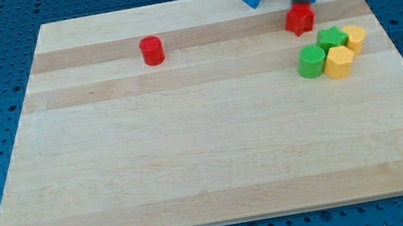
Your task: Place the red star vertically below the blue triangle
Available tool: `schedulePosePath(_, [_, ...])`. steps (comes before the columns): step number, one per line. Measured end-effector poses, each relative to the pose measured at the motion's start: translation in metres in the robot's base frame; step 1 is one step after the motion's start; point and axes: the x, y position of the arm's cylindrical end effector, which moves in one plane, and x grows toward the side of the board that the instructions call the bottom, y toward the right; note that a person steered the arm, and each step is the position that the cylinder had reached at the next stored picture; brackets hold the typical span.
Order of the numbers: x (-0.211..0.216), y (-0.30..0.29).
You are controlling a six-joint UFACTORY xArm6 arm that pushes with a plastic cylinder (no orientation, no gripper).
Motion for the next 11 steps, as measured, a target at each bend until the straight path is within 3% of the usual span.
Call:
schedulePosePath(1, [0.007, -0.058])
schedulePosePath(5, [0.009, 0.128])
schedulePosePath(6, [0.024, 0.137])
schedulePosePath(7, [0.036, 0.127])
schedulePosePath(10, [0.019, -0.072])
schedulePosePath(11, [0.018, -0.027])
